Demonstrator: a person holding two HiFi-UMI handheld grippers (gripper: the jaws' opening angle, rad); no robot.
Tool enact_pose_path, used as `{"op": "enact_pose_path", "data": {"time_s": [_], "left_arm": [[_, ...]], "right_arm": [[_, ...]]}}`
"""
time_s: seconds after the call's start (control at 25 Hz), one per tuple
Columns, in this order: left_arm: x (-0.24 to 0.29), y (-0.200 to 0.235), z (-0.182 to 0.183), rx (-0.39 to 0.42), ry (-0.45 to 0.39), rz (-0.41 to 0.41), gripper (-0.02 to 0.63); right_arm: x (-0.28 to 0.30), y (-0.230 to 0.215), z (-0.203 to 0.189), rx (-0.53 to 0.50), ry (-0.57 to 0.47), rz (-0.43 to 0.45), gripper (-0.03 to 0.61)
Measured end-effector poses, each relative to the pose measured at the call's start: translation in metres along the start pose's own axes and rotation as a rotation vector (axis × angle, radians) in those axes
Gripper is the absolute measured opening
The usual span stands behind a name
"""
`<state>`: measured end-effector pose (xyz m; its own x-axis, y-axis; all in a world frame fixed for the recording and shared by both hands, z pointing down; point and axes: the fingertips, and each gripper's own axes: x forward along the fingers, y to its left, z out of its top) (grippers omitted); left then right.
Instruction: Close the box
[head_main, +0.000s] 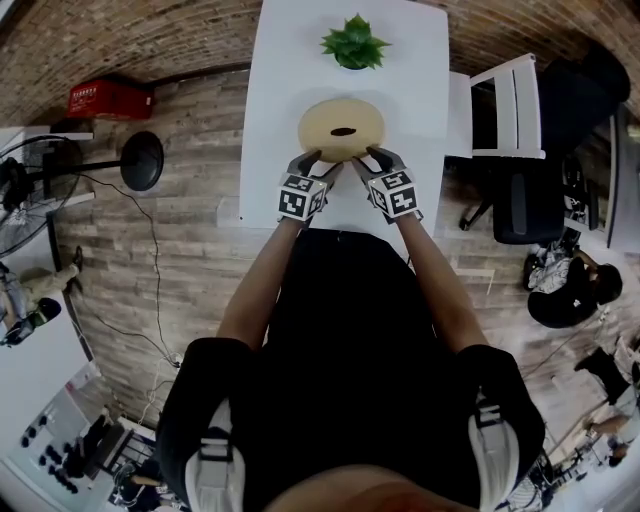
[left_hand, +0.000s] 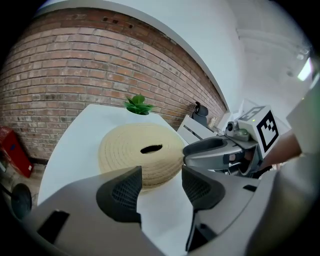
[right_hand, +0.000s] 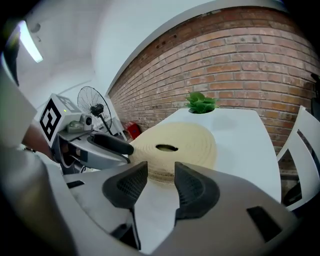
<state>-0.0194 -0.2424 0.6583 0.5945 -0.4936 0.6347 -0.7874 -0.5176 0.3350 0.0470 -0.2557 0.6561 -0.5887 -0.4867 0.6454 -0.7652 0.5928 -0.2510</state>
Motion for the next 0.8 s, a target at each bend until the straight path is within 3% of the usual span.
{"op": "enact_pose_path", "data": {"time_s": [0.52, 0.6, 0.72, 0.8], "left_arm": [[-0.012, -0.006, 0.000, 0.006, -0.023, 0.004, 0.258], [-0.018, -0.008, 0.004, 0.006, -0.043, 0.001, 0.256], [-0.027, -0.014, 0.007, 0.001, -0.068, -0.002, 0.191], [-0.033, -0.016, 0.004, 0.003, -0.071, 0.007, 0.151]], "right_arm": [[-0.015, 0.003, 0.006, -0.001, -0.049, 0.008, 0.158], [-0.022, 0.005, 0.010, -0.009, -0.073, 0.006, 0.136], [-0.044, 0.008, 0.023, -0.073, -0.140, -0.020, -0.003], [-0.059, 0.014, 0.029, -0.111, -0.179, -0.018, -0.005]]}}
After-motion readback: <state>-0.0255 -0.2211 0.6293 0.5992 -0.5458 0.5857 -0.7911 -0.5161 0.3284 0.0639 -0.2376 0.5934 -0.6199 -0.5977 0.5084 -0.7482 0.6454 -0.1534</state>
